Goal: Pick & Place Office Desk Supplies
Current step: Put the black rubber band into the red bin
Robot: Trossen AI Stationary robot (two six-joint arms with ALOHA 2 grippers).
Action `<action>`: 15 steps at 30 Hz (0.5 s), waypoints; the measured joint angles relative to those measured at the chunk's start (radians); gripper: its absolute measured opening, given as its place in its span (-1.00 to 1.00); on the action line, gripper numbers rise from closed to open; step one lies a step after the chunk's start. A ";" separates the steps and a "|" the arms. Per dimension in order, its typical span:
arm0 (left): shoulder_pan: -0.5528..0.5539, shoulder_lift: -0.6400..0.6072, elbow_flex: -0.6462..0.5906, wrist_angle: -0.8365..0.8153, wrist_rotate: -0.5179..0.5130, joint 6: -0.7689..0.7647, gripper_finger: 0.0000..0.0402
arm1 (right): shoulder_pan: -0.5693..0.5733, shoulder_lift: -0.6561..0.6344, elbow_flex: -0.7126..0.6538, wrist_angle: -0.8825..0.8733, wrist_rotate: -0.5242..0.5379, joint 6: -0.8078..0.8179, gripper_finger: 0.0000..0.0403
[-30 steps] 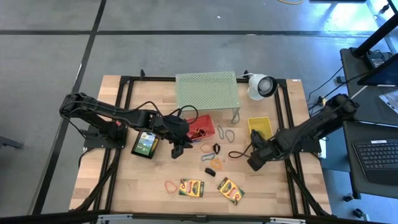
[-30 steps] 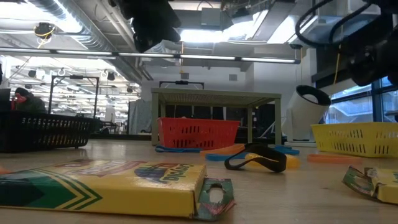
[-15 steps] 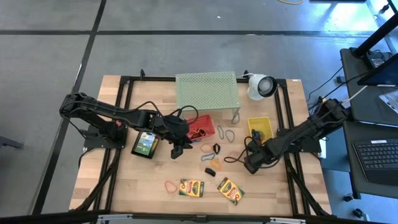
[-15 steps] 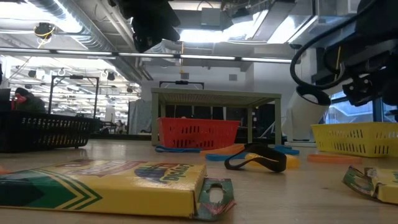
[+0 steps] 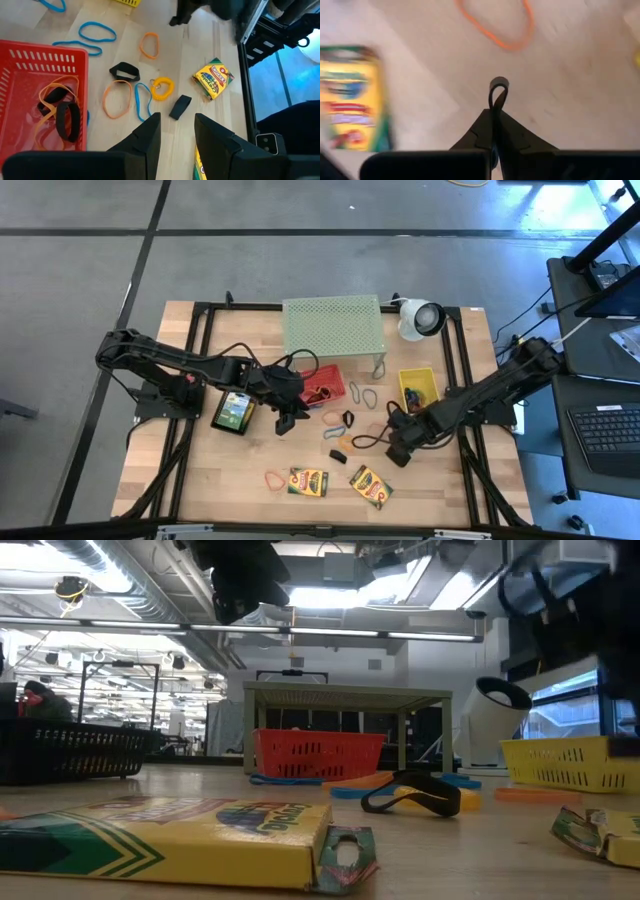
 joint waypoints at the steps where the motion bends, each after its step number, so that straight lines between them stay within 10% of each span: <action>1: 0.000 0.000 0.000 0.001 -0.001 0.000 -0.43 | -0.003 -0.005 0.015 -0.003 0.012 -0.018 -0.97; 15: 0.042 -0.040 0.000 0.066 -0.063 -0.051 -0.54 | -0.283 -0.009 0.178 0.102 0.068 -0.471 -0.99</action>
